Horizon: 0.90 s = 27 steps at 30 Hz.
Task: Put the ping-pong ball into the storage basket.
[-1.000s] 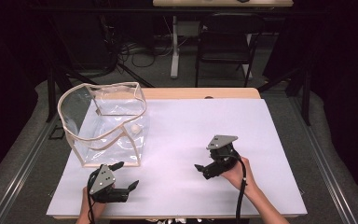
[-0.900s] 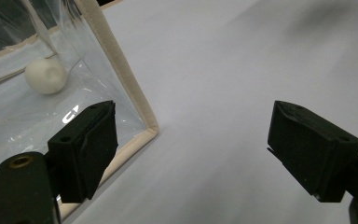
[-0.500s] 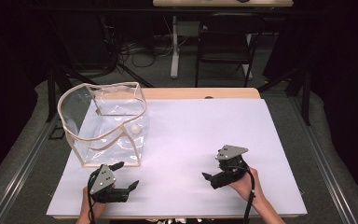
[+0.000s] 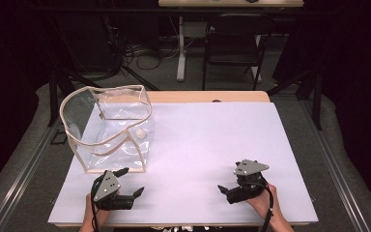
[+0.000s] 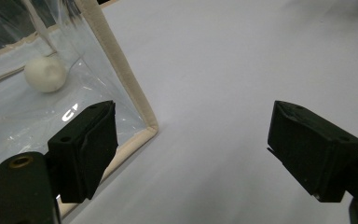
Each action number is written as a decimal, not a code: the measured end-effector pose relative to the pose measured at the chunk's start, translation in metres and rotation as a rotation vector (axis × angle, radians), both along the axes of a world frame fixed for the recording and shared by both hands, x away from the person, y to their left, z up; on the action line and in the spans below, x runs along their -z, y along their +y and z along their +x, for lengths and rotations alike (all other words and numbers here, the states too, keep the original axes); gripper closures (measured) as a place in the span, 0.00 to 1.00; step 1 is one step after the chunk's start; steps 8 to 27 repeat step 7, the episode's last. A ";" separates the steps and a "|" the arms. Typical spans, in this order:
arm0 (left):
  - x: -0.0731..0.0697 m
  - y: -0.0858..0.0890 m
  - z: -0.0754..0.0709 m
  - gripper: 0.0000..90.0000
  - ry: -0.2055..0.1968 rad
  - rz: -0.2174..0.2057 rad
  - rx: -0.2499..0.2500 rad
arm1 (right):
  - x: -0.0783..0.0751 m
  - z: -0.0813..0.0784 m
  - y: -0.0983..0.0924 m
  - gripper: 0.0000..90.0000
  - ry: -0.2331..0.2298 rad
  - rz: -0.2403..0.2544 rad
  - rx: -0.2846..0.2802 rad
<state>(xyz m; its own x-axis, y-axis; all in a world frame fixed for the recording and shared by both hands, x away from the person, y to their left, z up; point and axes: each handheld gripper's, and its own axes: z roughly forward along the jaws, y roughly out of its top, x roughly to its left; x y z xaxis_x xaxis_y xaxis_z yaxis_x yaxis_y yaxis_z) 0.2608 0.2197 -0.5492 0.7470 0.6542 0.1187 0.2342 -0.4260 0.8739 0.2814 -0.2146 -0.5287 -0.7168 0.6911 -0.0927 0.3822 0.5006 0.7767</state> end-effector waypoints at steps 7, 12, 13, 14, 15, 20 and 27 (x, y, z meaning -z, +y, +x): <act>0.001 -0.001 0.001 0.18 0.004 0.009 0.004 | 0.010 -0.006 -0.005 0.01 -0.024 0.017 0.015; 0.001 -0.001 0.001 0.18 0.004 0.009 0.004 | 0.010 -0.006 -0.005 0.01 -0.024 0.017 0.015; 0.001 -0.001 0.001 0.18 0.004 0.009 0.004 | 0.010 -0.006 -0.005 0.01 -0.024 0.017 0.015; 0.001 -0.001 0.001 0.18 0.004 0.009 0.004 | 0.010 -0.006 -0.005 0.01 -0.024 0.017 0.015; 0.001 -0.001 0.001 0.18 0.004 0.009 0.004 | 0.010 -0.006 -0.005 0.01 -0.024 0.017 0.015; 0.001 -0.001 0.001 0.18 0.004 0.009 0.004 | 0.010 -0.006 -0.005 0.01 -0.024 0.017 0.015; 0.001 -0.001 0.001 0.18 0.004 0.009 0.004 | 0.010 -0.006 -0.005 0.01 -0.024 0.017 0.015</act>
